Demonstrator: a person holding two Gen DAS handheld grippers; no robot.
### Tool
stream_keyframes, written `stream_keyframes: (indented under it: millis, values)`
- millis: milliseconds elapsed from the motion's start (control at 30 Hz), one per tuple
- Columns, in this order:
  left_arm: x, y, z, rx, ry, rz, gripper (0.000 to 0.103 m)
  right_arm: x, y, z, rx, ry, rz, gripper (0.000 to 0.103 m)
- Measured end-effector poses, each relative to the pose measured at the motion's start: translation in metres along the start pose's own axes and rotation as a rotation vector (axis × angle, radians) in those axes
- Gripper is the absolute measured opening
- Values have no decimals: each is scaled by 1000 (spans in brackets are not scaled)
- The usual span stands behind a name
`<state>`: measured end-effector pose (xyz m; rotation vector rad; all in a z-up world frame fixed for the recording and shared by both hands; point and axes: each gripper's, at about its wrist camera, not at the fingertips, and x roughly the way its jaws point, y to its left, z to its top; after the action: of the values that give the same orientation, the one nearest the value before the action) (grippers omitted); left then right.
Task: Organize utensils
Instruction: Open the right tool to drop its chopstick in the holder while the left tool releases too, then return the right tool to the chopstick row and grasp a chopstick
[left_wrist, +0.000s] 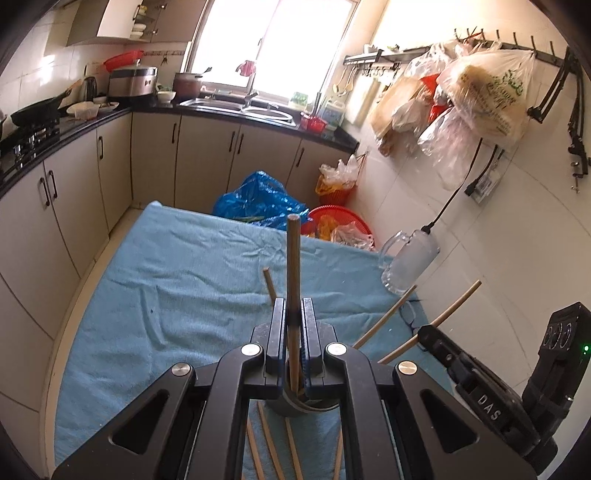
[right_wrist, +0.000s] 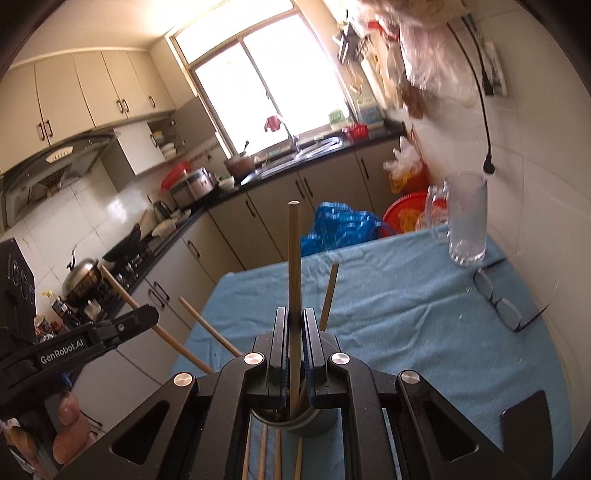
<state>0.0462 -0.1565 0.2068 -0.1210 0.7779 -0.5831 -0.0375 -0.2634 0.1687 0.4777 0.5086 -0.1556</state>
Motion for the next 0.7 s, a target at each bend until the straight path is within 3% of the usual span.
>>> stream_keyframes:
  millis: [233, 333, 467, 700]
  values:
    - [2, 4, -7, -8, 17, 3, 6, 20, -2, -11, -2, 64, -13, 10]
    - [-3, 3, -8, -7, 19, -2, 7, 18, -3, -14, 3, 72, -14, 19]
    - [-12, 3, -8, -10, 20, -15, 8, 3, -2, -12, 2, 47, -14, 28]
    - [-48, 3, -19, -1, -11, -48, 12, -41, -2, -25, 25, 9, -4, 32]
